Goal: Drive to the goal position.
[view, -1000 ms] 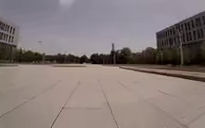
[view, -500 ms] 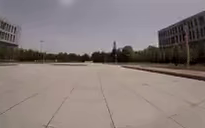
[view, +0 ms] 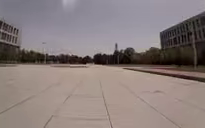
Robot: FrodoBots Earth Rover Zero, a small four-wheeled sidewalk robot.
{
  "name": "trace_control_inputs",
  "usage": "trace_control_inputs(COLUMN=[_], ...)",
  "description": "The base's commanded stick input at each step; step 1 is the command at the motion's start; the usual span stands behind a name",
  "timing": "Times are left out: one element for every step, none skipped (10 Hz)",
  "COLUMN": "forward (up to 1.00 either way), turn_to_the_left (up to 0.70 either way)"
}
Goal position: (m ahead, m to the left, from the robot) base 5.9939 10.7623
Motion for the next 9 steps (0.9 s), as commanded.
trace_control_inputs(forward=[1.0,1.0,1.0,1.0,1.0,1.0,1.0,1.0,1.0], turn_to_the_left=[0.0,0.0,0.0,0.0,0.0,0.0,0.0,0.0,0.0])
